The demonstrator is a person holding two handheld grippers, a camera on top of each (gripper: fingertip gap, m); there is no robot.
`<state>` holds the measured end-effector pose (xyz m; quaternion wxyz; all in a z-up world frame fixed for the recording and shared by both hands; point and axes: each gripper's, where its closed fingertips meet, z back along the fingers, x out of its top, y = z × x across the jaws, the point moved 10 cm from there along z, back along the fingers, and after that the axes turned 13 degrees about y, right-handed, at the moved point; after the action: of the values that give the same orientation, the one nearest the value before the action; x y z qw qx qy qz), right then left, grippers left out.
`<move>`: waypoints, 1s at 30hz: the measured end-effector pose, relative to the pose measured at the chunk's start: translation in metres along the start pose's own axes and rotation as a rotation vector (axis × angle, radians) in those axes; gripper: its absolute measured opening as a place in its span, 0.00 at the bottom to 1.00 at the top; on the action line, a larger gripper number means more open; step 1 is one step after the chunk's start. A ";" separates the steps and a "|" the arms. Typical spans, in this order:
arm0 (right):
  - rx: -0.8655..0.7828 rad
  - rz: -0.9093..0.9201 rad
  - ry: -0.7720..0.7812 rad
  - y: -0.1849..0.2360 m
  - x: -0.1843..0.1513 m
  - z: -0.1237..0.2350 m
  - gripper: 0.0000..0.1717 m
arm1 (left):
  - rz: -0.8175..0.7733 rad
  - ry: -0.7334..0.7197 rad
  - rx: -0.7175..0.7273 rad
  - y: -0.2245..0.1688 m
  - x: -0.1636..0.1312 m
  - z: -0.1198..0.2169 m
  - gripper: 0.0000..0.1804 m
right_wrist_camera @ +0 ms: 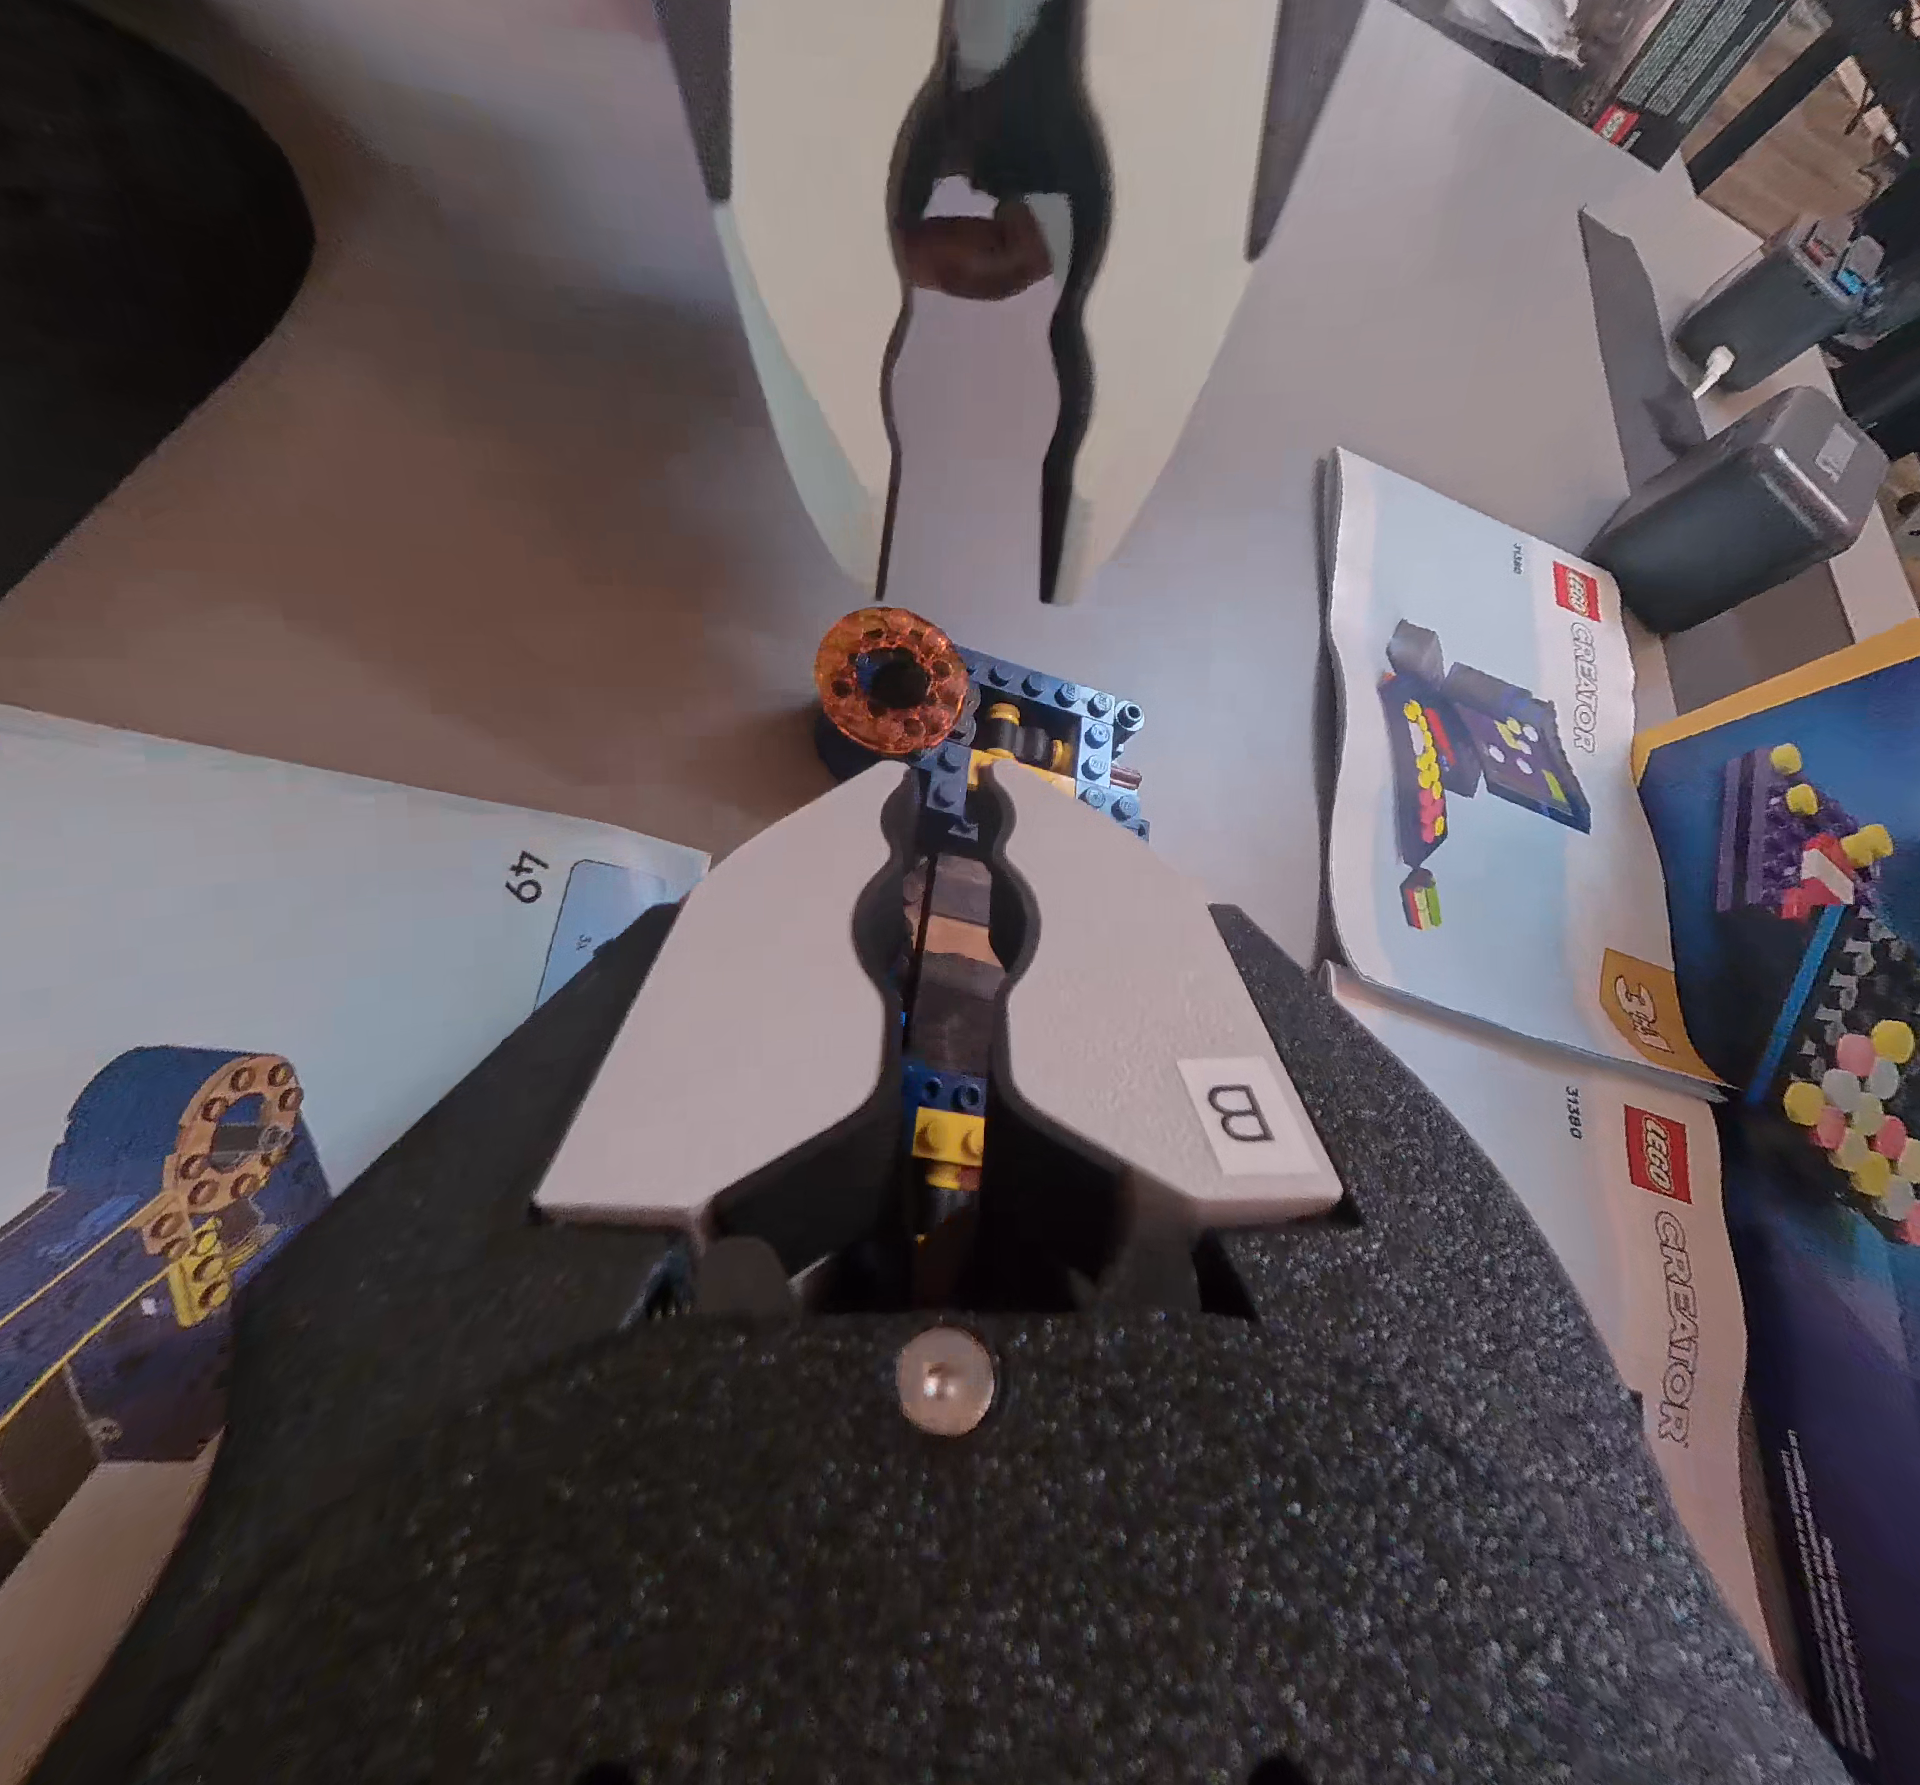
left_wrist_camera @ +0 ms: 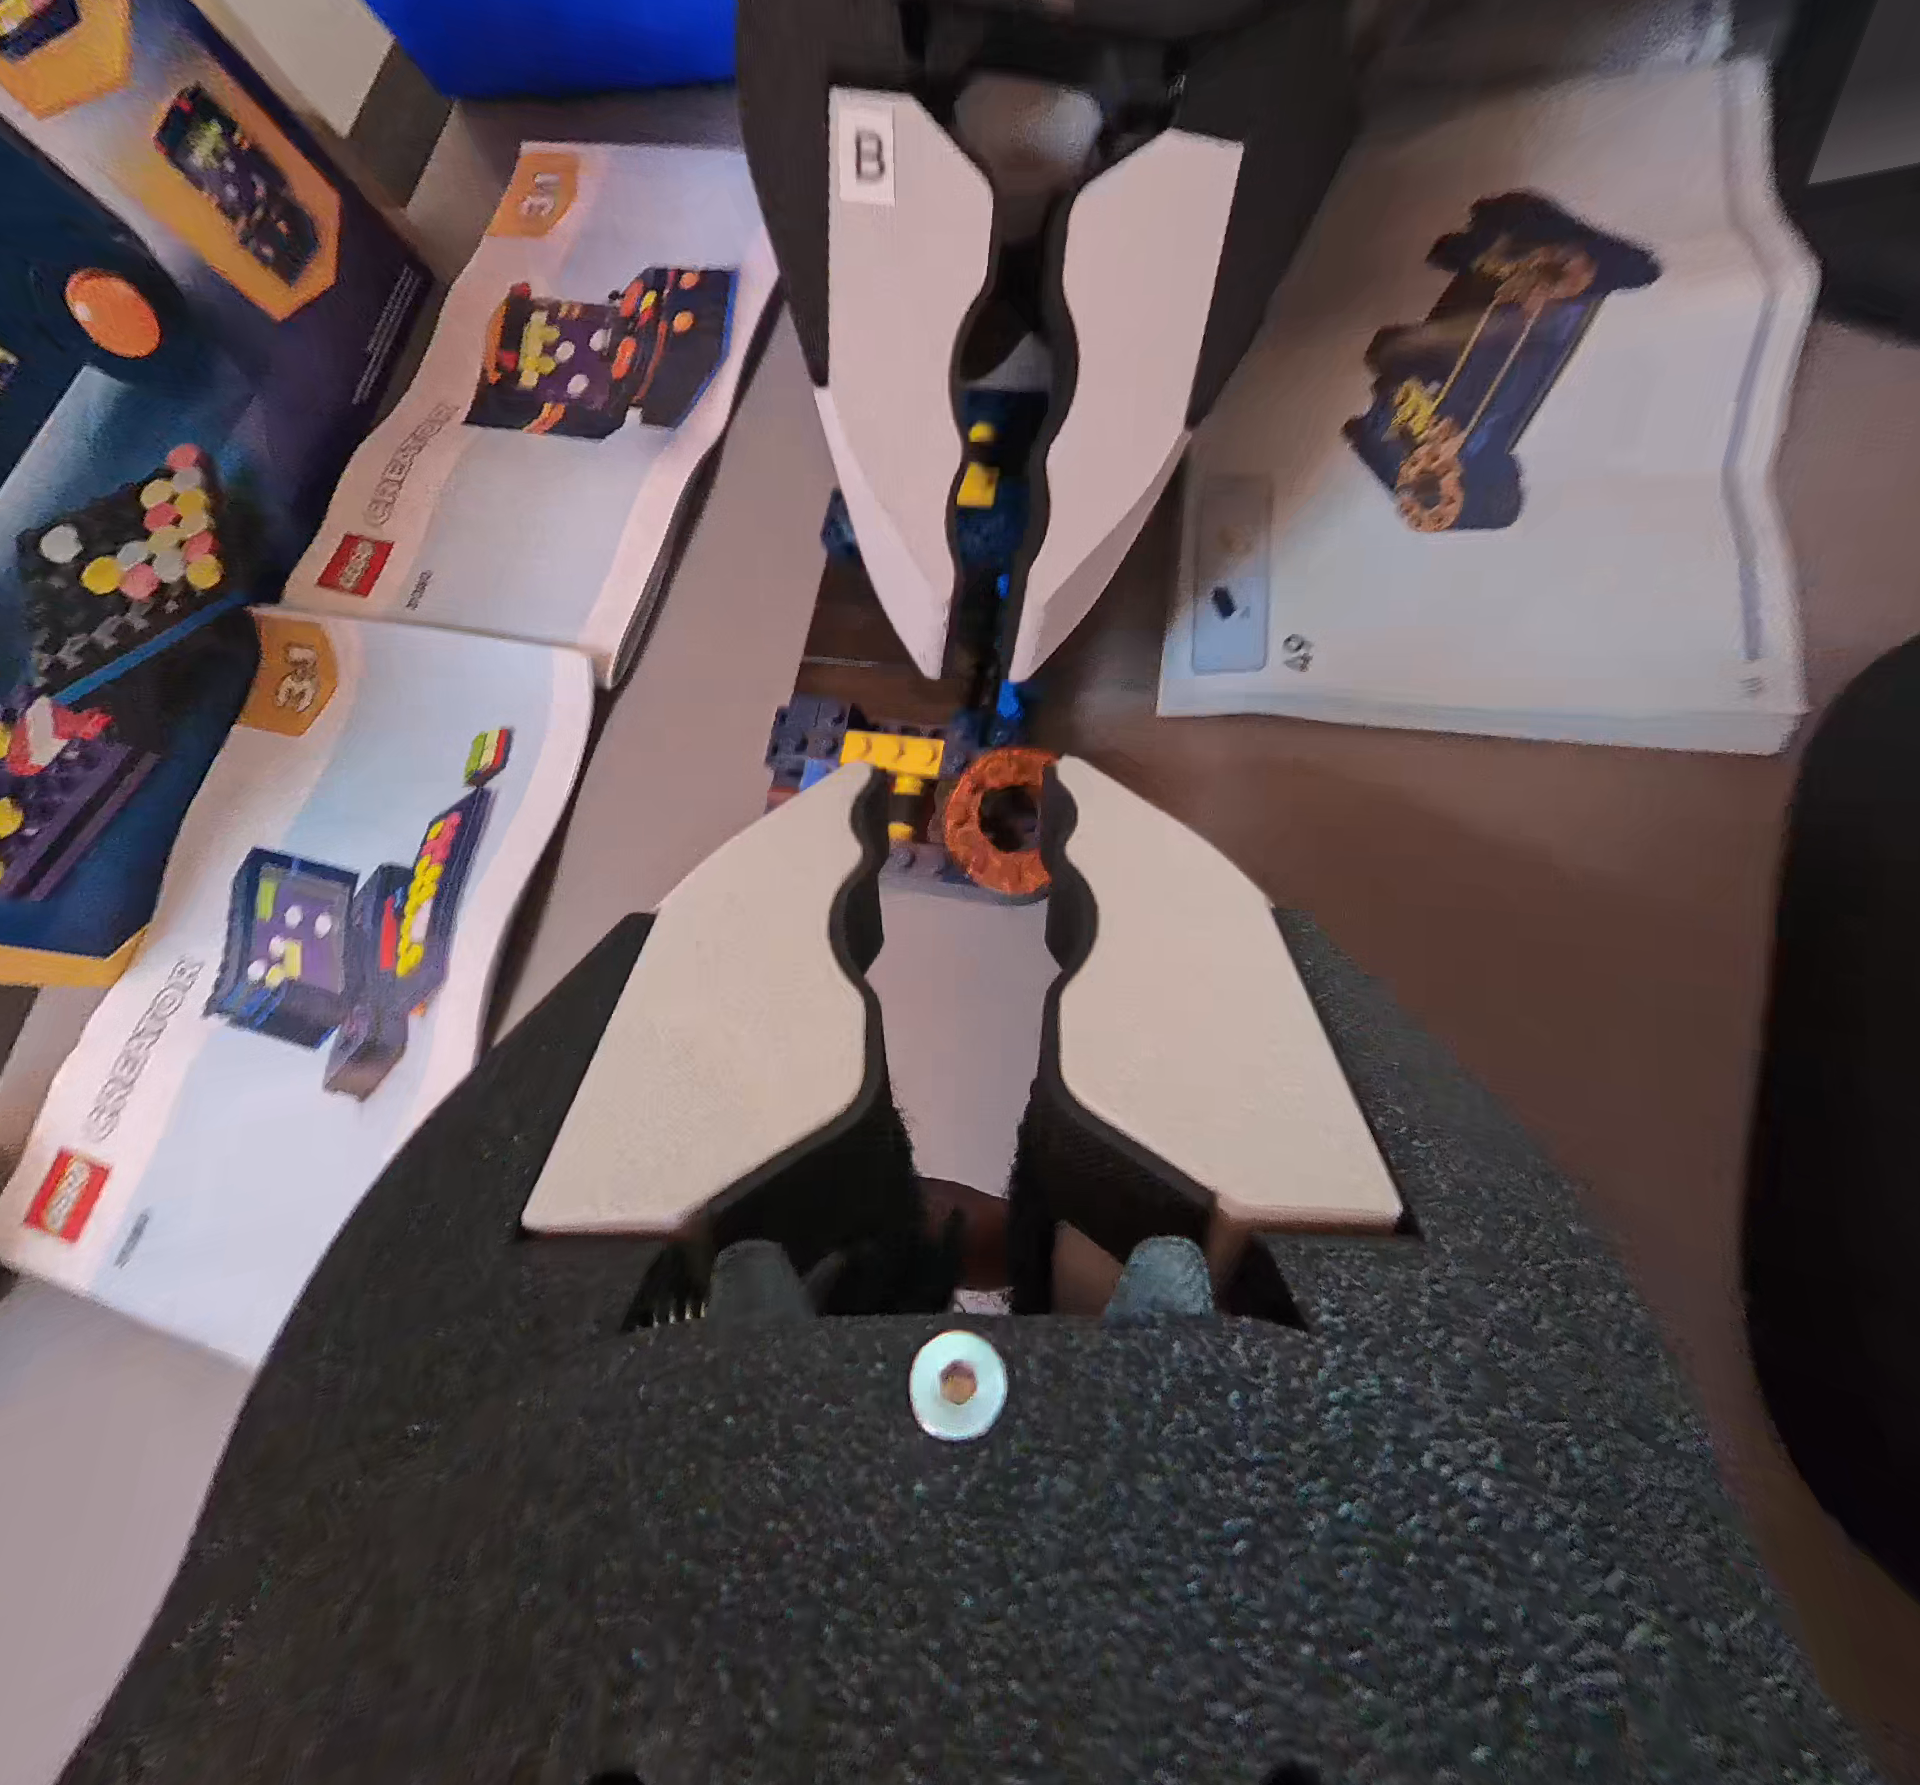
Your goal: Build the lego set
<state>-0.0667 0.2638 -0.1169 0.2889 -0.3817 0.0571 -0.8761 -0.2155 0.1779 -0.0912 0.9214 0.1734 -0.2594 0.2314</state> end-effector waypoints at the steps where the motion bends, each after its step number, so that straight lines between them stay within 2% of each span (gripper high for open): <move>1: -0.007 -0.001 0.006 0.000 0.000 -0.001 0.06 | -0.002 0.014 0.025 -0.002 -0.002 -0.003 0.15; 7: 0.042 -0.002 0.042 0.002 0.000 -0.008 0.10 | 0.018 0.086 -0.009 -0.005 -0.008 -0.015 0.21; 17: 0.035 0.026 0.084 0.003 0.000 -0.013 0.09 | 0.030 0.072 -0.042 -0.002 -0.006 -0.017 0.16; 23: 0.031 0.037 0.084 0.004 0.000 -0.012 0.08 | 0.023 0.067 -0.042 0.000 -0.007 -0.016 0.17; 30: -0.007 0.008 -0.013 0.000 0.005 -0.007 0.06 | 0.037 0.033 -0.045 -0.001 -0.008 -0.009 0.13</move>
<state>-0.0744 0.2599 -0.1188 0.2915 -0.3881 0.0599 -0.8723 -0.2175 0.1788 -0.1031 0.9248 0.1438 -0.2526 0.2454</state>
